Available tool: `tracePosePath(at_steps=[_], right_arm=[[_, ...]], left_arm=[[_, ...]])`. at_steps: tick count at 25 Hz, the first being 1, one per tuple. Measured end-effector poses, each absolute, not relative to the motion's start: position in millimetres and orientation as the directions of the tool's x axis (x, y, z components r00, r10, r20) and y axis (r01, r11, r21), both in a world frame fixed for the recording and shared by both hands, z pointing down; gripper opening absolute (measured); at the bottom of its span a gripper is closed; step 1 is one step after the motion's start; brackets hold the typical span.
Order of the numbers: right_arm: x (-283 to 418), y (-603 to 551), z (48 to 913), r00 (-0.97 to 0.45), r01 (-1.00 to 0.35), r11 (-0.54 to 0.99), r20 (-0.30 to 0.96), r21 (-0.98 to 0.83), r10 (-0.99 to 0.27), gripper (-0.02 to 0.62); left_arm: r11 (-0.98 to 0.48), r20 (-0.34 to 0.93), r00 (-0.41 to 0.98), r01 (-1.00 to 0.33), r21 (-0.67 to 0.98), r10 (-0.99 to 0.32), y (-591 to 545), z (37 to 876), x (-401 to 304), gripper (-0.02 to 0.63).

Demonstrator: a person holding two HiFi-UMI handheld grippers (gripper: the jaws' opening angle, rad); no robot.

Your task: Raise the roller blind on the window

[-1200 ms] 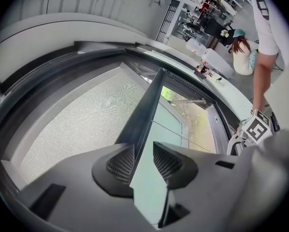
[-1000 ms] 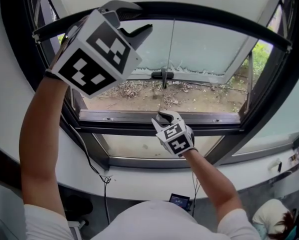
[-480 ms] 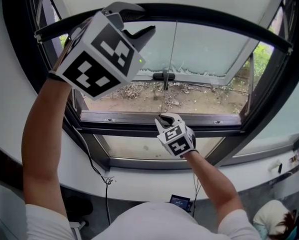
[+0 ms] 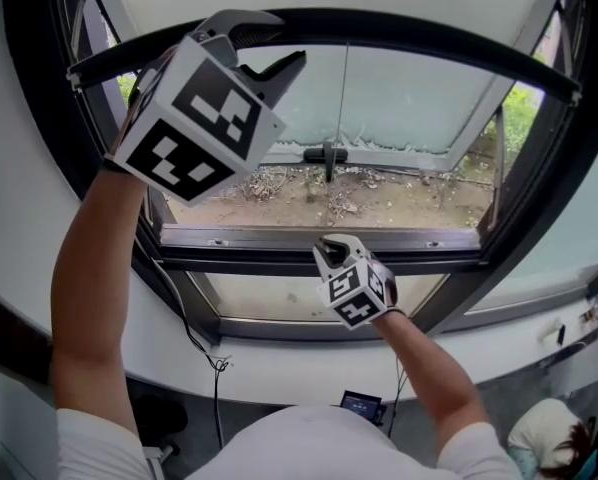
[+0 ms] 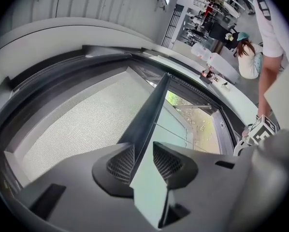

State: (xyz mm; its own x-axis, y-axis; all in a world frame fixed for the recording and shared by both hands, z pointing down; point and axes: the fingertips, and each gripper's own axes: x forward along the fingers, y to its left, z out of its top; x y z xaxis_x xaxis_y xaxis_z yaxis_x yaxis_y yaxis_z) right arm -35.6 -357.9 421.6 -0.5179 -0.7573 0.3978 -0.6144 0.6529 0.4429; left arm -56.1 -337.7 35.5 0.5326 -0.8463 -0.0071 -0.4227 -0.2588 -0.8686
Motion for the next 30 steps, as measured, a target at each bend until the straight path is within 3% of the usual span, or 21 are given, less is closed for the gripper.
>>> tracePosePath(at_steps=[8,14,22,30], right_arm=[[-31,-354,422,-0.512,-0.615,0.658,0.414,0.436,-0.753,0.06],[-30,-352,423,-0.505,-0.616,0.651,0.412,0.444,-0.759,0.06],[-23,-346,422,-0.497,-0.63,0.637,0.4,0.444,-0.77,0.06],[-16,-336,419,-0.494,-0.639,0.622,0.378,0.453,-0.783,0.06]], left_arm=[[-0.239,-0.152,0.571,-0.551,-0.8,-0.807,-327,24,-61,0.133],[-0.249,-0.192,0.582,-0.591,-0.768,-0.79,-317,24,-64,0.133],[-0.334,-0.218,0.617,-0.65,-0.682,-0.757,-294,61,-61,0.133],[-0.488,-0.218,0.627,-0.741,-0.461,-0.748,-283,133,-76,0.133]])
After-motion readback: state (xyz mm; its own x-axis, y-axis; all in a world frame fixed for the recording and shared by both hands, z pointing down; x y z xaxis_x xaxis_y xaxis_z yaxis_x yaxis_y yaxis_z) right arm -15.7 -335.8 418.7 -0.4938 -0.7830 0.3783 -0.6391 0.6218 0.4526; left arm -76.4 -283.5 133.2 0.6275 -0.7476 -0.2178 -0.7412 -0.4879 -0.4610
